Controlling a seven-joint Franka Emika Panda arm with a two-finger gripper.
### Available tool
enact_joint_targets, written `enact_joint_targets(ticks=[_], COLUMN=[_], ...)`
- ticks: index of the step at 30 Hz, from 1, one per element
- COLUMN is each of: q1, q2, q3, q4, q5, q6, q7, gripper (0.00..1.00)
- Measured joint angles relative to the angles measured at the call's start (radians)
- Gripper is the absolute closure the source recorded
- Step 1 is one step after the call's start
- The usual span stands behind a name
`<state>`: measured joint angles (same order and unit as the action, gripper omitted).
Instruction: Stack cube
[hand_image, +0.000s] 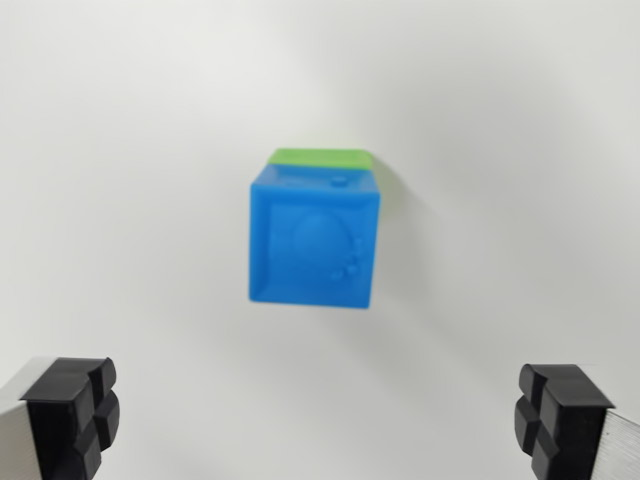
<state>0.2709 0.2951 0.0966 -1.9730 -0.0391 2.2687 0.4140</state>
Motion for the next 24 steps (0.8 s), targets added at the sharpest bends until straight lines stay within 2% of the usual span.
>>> enact_joint_targets(ticks=[11,24], q1=[0.000,0.000], q2=[-0.063,-0.107], q3=[0.000,0.001], q4=[0.048,0.110], q5=[0.009,0.014], q6=[-0.111,-0.216], q7=[-0.007,-0.010], gripper=[0.00,0.00])
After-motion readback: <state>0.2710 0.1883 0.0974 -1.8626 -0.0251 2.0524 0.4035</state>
